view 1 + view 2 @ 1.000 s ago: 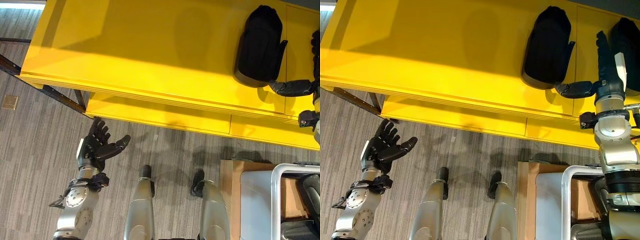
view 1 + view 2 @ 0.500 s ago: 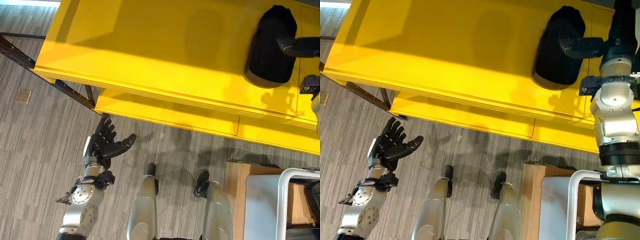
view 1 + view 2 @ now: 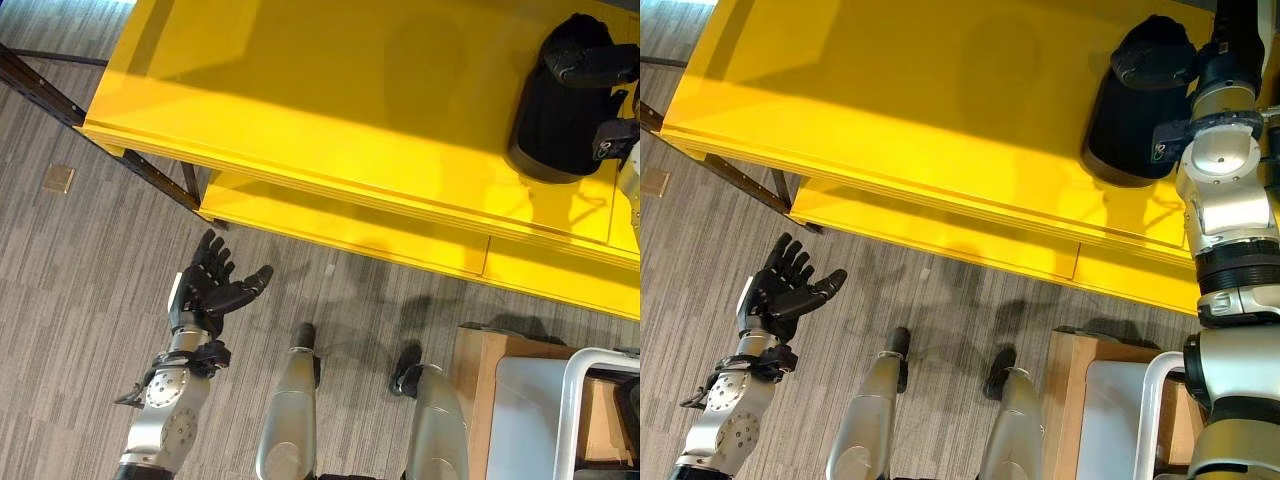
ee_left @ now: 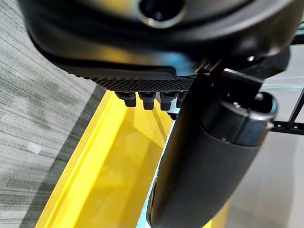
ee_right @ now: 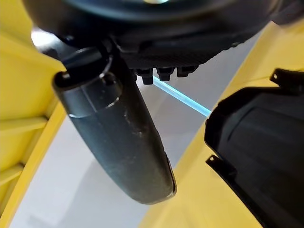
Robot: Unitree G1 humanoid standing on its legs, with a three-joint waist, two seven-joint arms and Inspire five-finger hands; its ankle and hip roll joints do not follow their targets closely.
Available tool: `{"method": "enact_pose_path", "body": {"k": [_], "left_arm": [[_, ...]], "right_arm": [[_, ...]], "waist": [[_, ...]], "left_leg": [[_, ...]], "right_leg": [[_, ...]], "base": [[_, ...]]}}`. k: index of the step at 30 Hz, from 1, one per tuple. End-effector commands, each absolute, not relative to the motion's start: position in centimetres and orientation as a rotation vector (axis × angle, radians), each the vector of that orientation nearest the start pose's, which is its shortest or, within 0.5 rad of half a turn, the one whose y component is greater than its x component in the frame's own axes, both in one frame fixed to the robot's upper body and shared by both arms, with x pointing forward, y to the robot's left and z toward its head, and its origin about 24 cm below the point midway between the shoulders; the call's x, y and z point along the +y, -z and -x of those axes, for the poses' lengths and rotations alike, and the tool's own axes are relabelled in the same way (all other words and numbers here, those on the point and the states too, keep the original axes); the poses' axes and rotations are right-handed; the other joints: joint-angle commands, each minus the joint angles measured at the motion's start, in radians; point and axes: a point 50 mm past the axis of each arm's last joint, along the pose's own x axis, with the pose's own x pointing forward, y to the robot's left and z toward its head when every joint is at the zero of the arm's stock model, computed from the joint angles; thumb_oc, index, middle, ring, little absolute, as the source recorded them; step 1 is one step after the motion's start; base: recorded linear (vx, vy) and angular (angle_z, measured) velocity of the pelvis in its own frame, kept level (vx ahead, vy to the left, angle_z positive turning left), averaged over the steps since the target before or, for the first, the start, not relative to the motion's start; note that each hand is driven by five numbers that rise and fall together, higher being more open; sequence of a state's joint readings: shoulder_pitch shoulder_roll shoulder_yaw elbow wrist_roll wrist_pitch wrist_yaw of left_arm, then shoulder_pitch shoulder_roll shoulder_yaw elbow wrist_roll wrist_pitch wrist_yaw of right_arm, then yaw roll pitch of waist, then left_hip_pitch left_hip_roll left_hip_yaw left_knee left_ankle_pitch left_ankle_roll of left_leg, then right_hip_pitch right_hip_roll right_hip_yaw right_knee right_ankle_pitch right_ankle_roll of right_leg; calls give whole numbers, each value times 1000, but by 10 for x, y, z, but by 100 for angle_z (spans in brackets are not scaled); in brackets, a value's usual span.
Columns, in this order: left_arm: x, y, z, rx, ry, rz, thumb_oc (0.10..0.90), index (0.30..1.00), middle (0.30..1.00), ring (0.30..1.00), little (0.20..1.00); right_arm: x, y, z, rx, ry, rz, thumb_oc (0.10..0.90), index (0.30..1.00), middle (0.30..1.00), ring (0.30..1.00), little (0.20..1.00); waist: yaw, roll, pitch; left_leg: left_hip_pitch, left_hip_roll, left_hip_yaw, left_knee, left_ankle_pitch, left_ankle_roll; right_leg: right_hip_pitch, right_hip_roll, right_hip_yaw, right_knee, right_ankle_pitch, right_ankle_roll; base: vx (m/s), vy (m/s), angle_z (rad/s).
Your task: Move parts from the plastic box to the shelf.
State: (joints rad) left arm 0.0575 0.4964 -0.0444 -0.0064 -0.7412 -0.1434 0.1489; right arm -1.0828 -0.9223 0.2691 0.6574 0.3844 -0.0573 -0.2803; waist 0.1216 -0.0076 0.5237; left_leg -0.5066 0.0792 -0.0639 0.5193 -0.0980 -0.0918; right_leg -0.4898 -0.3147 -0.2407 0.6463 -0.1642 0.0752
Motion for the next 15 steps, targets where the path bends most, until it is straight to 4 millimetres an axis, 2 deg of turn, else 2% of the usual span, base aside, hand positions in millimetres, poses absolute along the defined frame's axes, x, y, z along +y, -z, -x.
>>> {"method": "enact_pose_path", "body": {"k": [1,3,7,15], "left_arm": [[248,-103,-238,-270,-111,213,900,1000,1000,1000,1000],[248,-104,-238,-271,-110,213,900,1000,1000,1000,1000],[246,-106,-239,-280,-108,207,900,1000,1000,1000,1000],[247,-105,-239,-278,-116,203,900,1000,1000,1000,1000]], "right_arm": [[-306,-387,-334,-736,554,475,900,1000,1000,1000,1000],[-308,-386,-334,-727,561,473,900,1000,1000,1000,1000],[-325,-376,-334,-668,630,470,900,1000,1000,1000,1000],[-337,-360,-335,-613,666,447,900,1000,1000,1000,1000]], "waist": [[-1,7,-70],[-1,8,-69],[-3,19,-64],[-8,31,-59]], "left_leg": [[26,50,-25,6,-42,-9],[26,49,-25,5,-42,-9],[23,47,-24,4,-39,-9],[19,45,-21,9,-40,-8]], "right_leg": [[47,-11,65,-14,-26,41],[47,-11,65,-14,-27,41],[42,-14,66,-9,-29,40],[35,-17,69,-5,-30,40]], "base": [[0,0,0],[0,0,0],[0,0,0],[-3,-1,1]]}}
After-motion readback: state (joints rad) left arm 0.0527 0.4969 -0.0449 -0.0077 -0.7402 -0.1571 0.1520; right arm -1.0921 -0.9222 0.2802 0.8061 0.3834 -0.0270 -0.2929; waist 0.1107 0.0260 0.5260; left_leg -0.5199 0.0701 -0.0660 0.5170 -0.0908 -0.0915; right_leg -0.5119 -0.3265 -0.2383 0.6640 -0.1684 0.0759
